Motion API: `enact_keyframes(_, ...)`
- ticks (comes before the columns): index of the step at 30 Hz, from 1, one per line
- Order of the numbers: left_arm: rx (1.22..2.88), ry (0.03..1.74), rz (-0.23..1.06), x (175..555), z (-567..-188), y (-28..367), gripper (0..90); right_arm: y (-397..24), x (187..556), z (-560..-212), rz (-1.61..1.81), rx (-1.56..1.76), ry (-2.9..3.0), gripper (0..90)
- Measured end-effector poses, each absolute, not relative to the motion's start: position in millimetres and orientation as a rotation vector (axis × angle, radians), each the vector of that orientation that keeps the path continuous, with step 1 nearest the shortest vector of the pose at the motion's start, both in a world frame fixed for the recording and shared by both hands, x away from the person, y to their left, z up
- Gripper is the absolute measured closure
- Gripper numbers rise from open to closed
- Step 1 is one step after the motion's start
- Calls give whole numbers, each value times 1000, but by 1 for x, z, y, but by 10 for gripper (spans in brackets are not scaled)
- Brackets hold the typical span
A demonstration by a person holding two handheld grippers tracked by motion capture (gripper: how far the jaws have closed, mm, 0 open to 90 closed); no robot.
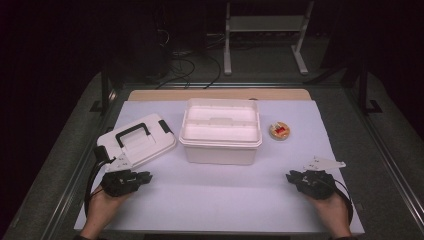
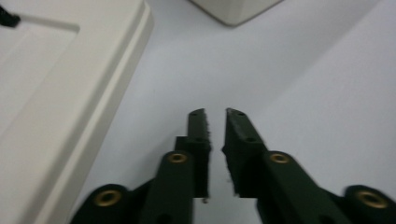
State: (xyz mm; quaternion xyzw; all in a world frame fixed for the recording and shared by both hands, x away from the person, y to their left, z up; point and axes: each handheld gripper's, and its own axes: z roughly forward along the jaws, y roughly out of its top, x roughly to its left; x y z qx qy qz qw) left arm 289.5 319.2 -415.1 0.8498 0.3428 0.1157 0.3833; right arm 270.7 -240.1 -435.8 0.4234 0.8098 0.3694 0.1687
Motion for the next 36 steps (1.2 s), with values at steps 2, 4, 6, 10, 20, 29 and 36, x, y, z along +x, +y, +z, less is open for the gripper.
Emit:
enact_keyframes(2, 2162, 862, 288, 296, -410, 316, 897, -240, 275, -433, 1066, 1205, 2307, 865)
enact_keyframes(4, 2169, 852, 279, 302, -405, 312, 899, -239, 279, -430, 1075, 1198, 2314, 896)
enact_keyframes(6, 2173, 834, 283, 307, -402, 308, 899, -237, 284, -428, 1078, 1176, 2331, 898)
enact_keyframes(10, 2184, 815, 302, 319, -396, 294, 899, -233, 293, -423, 1099, 1137, 2355, 898)
enact_keyframes(20, 2184, 779, 295, 354, -385, 272, 899, -215, 322, -409, 1125, 1062, 2382, 898)
enact_keyframes(29, 2158, 768, 294, 383, -383, 261, 899, -201, 351, -399, 1166, 1040, 2376, 897)
enact_keyframes(36, 2144, 740, 278, 397, -381, 250, 899, -192, 370, -393, 1200, 1011, 2359, 897)
